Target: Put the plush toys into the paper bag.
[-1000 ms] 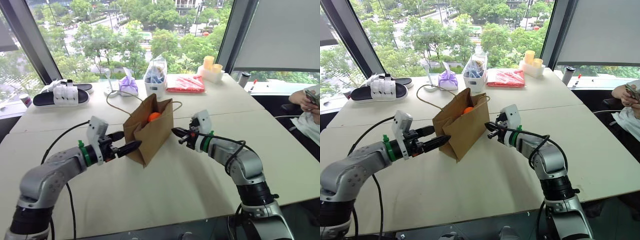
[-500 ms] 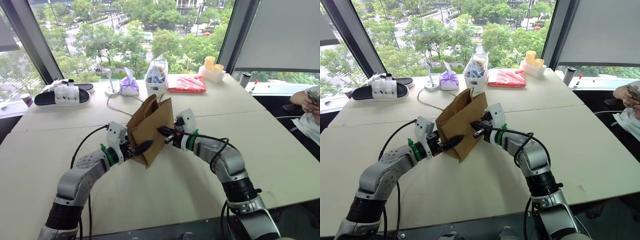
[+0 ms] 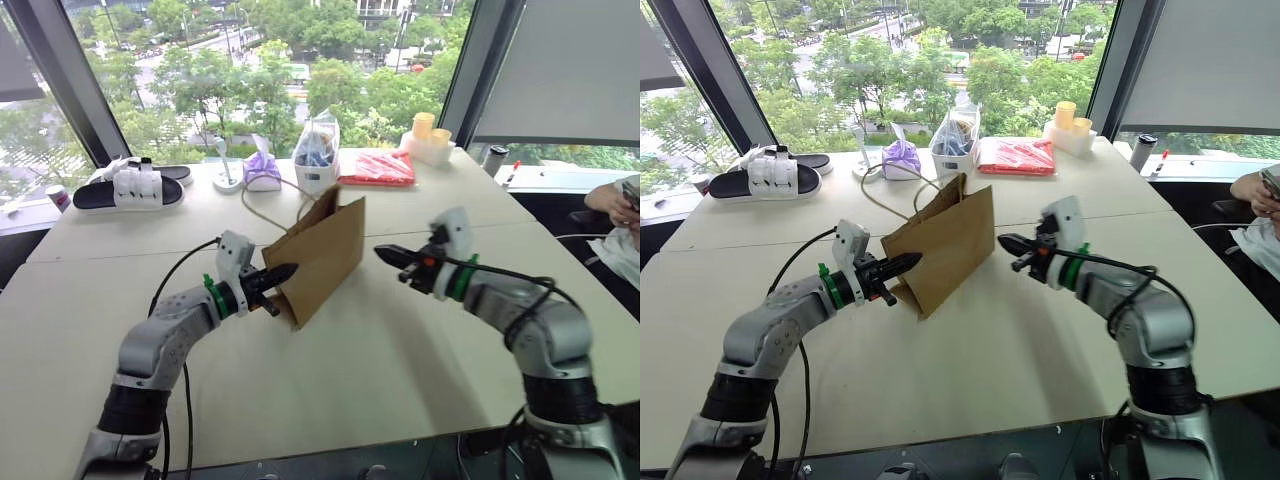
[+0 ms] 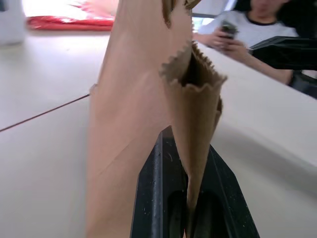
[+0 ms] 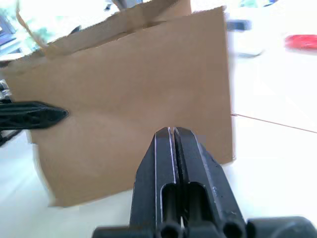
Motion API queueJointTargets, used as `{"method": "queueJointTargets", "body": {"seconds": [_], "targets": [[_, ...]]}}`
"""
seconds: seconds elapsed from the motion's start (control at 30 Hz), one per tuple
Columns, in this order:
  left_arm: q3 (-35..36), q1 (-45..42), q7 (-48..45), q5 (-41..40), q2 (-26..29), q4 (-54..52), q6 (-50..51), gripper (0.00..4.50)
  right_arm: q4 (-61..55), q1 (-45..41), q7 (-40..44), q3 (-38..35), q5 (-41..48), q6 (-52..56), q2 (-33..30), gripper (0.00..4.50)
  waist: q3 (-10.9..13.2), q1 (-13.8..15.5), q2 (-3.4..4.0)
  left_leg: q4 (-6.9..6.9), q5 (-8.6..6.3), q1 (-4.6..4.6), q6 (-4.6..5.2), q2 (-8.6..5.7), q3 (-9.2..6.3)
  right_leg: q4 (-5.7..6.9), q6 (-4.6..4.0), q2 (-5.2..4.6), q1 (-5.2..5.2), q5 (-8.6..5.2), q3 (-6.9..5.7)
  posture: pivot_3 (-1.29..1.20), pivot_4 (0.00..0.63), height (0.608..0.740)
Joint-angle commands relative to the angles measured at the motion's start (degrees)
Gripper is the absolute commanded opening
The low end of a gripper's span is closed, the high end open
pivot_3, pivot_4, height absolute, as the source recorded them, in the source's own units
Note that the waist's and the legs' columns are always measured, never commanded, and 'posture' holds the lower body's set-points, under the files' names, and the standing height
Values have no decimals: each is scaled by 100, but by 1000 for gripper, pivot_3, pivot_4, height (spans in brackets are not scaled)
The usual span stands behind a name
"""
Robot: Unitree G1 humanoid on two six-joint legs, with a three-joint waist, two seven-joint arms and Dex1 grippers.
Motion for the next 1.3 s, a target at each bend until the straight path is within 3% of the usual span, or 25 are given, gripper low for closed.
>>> {"method": "queueJointTargets", "body": {"seconds": [0.03,0.2,0.33,0.67,0.9,1.0,1.27,1.3], "targets": [[-367,-697,-1015,459,199,744,-716,53,-311,184,203,-374,162,-69,-391,0,0,-31,0,0,-1,5,1,0,6,1,0,-1,3,0,4,0,150,740],[-679,-1880,-1983,1254,276,2376,-2084,53,-586,399,119,-548,329,-50,-553,0,1,-66,2,-1,-1,14,3,8,13,3,0,4,4,0,5,0,150,740],[-596,-2512,-2744,1159,278,2997,-2081,53,-849,584,-50,-639,460,-15,-512,0,1,-41,1,0,-3,2,7,7,9,1,1,3,-1,0,4,0,150,740],[-388,-2958,-3944,941,320,4051,-1116,53,-801,732,-99,-789,632,-66,-694,0,1,-43,1,4,-11,3,21,3,6,8,7,0,-1,-3,4,0,150,740],[-533,-2596,-4118,1428,250,4430,-1674,53,-929,755,-192,-777,735,56,-833,0,1,-38,0,4,-11,2,21,3,5,7,7,-1,-1,-3,4,0,150,740],[-539,-2406,-4029,1625,265,4460,-1945,778,-916,685,-213,-701,753,58,-843,0,1,-42,0,4,-11,4,21,3,5,9,7,-1,-1,-3,4,0,150,740],[-363,-2000,-3859,1828,658,4098,-2032,4478,-605,349,105,-87,569,-198,-973,0,1,-48,0,7,-11,3,21,4,5,10,7,-1,-1,-3,4,0,150,740],[-328,-1899,-3771,1839,759,3939,-2017,4478,-562,331,227,42,507,-266,-1049,0,2,-62,1,7,-11,4,21,4,6,10,7,-1,-1,-3,5,0,150,740]]}}
